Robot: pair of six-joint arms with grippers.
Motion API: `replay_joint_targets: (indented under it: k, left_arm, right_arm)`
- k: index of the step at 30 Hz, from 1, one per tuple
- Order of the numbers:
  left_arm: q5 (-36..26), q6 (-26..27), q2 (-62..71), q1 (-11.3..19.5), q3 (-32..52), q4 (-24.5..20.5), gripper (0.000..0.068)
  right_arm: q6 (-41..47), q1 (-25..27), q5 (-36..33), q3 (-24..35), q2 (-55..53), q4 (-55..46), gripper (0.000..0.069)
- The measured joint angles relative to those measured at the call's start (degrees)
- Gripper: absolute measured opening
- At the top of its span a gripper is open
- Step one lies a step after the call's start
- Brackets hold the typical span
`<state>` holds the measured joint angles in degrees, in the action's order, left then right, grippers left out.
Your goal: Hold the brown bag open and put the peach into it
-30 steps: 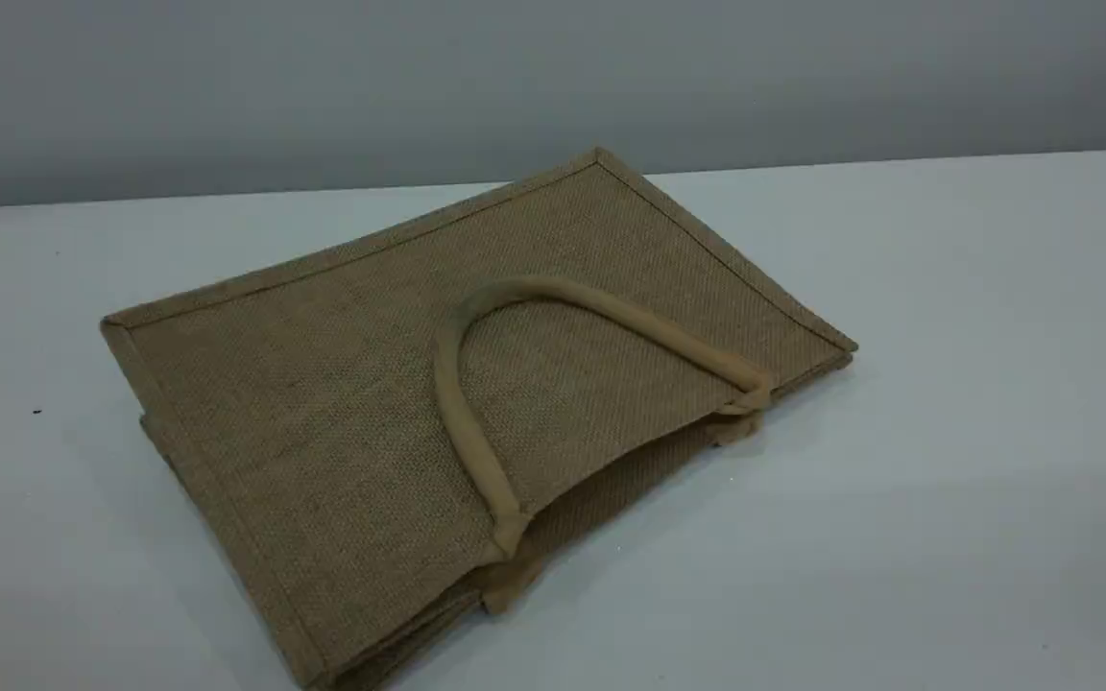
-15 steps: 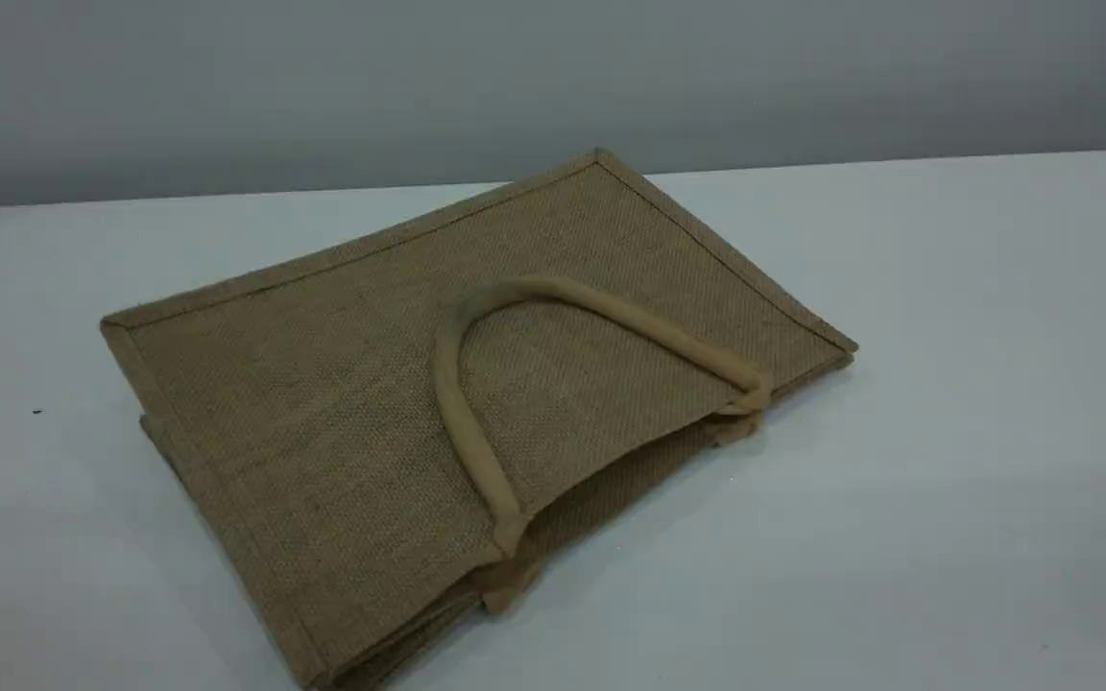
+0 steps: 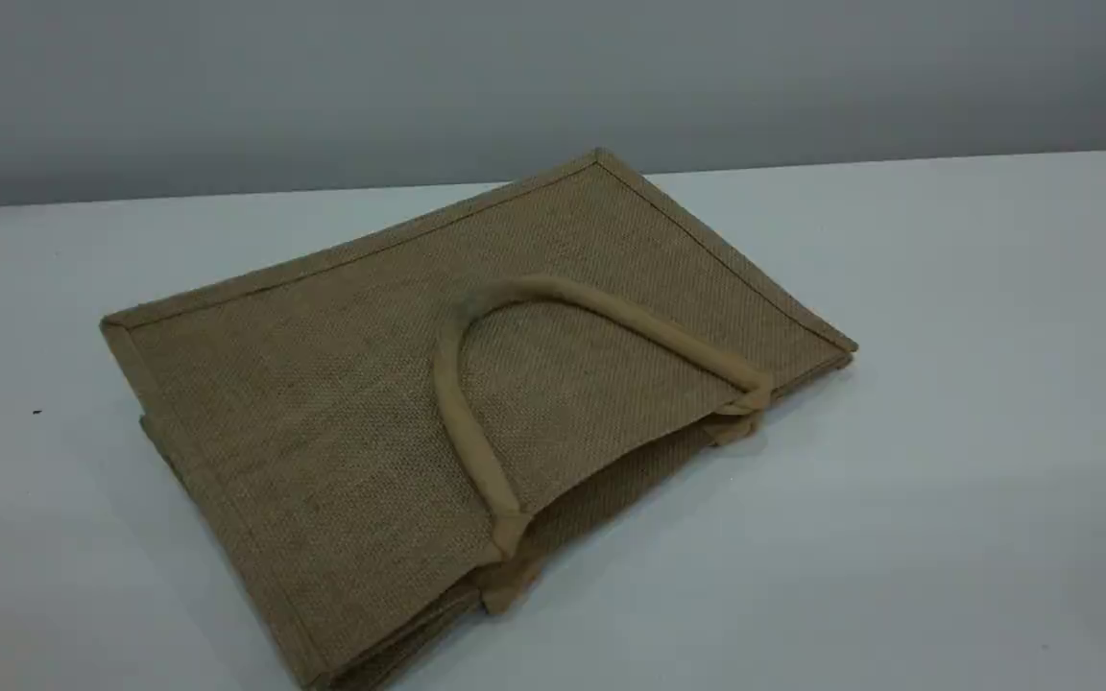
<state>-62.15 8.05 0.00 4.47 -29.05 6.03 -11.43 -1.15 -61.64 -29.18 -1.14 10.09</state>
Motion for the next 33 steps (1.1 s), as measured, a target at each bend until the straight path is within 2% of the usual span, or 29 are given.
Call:
replay_joint_targets:
  k: [15, 24, 33]
  left_arm:
    - [0.0, 0.0, 0.0, 0.0, 0.0, 0.0, 0.0466]
    - [0.0, 0.0, 0.0, 0.0, 0.0, 0.0, 0.0466]
    - [0.0, 0.0, 0.0, 0.0, 0.0, 0.0, 0.0466]
  right_arm:
    - [0.5, 0.0, 0.1, 0.0, 0.0, -0.6, 0.0592]
    - [11.4, 0.0, 0.7, 0.1, 0.0, -7.7, 0.0592]
    - [9.4, -0.1, 0.7, 0.2, 0.0, -6.5, 0.0592]
